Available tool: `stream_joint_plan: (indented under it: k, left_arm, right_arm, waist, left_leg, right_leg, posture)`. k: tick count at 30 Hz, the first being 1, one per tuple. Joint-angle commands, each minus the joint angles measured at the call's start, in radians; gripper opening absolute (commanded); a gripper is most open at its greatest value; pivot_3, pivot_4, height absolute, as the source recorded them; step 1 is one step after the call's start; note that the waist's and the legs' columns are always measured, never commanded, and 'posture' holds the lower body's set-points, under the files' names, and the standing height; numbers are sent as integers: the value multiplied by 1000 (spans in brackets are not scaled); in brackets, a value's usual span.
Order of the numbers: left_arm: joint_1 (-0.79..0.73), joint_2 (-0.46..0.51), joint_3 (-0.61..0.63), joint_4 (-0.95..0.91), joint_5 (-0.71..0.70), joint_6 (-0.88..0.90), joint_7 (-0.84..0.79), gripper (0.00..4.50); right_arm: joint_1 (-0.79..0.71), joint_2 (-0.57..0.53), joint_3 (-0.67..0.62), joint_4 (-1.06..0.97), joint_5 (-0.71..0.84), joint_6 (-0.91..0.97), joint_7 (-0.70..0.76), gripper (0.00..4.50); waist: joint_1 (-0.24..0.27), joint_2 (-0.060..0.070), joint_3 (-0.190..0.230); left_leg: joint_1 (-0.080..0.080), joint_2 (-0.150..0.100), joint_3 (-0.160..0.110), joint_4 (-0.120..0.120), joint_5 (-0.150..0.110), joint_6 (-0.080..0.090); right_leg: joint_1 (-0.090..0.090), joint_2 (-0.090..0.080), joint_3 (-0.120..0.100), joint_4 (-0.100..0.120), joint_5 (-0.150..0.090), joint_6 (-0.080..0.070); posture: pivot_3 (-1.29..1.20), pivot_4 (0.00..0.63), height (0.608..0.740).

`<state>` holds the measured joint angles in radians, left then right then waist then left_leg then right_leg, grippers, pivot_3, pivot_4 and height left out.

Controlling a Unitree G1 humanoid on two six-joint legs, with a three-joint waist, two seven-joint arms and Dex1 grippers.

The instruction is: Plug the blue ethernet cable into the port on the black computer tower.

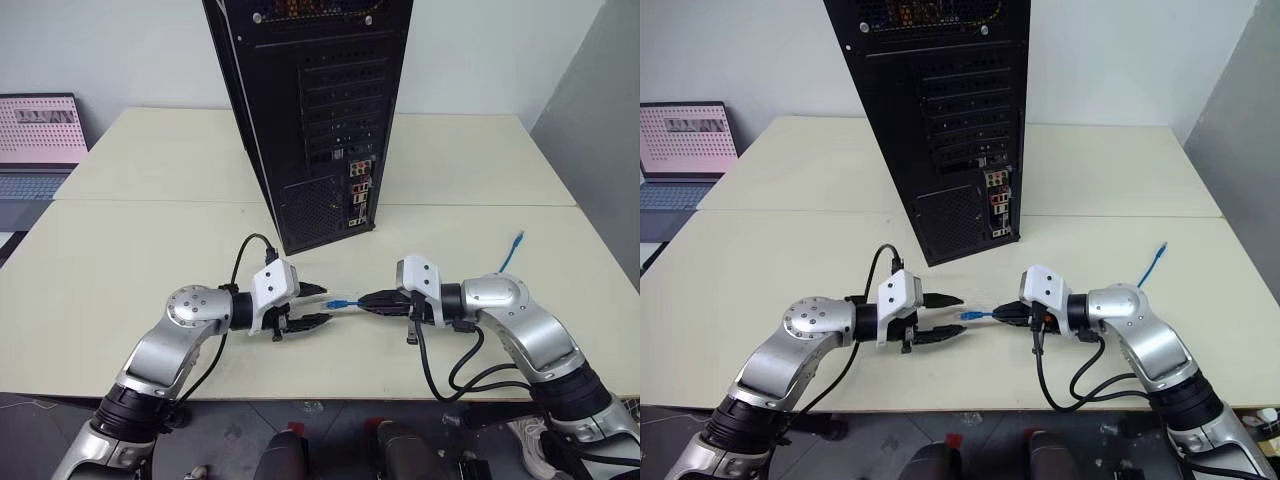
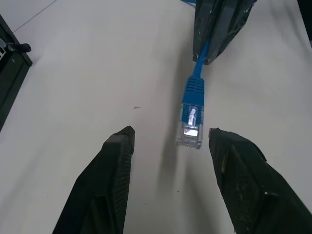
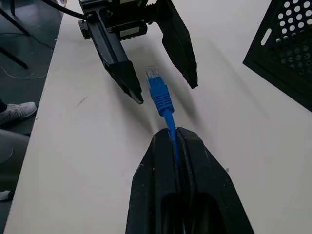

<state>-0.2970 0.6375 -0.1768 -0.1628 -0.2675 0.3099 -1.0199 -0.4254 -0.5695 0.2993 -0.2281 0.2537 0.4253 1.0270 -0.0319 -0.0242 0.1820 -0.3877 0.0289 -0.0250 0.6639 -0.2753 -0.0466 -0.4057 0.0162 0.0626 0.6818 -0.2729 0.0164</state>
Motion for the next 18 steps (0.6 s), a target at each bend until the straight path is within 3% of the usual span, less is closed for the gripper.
stream_joint_plan:
  k: [1,9,18]
  left_arm:
    - [-13,-10,19,-13,-17,-25,-8,2500]
    - [-10,-28,24,-11,-39,-29,-21,2500]
    - [4,-22,22,-16,-45,-31,-41,492]
  right_arm:
    - [-23,0,4,-27,0,-9,14,0]
    - [-27,-1,4,-28,1,-6,20,0]
    - [-33,-6,4,-29,2,-3,29,0]
  waist:
    - [0,0,0]
    - [0,0,0]
    - [0,0,0]
  left_leg:
    - [0,0,0,0,0,0]
    - [0,0,0,0,0,0]
    - [0,0,0,0,0,0]
  right_leg:
    - [0,0,0,0,0,0]
    - [0,0,0,0,0,0]
    - [0,0,0,0,0,0]
  posture:
    - [0,150,740]
    - [0,150,740]
    - [0,150,740]
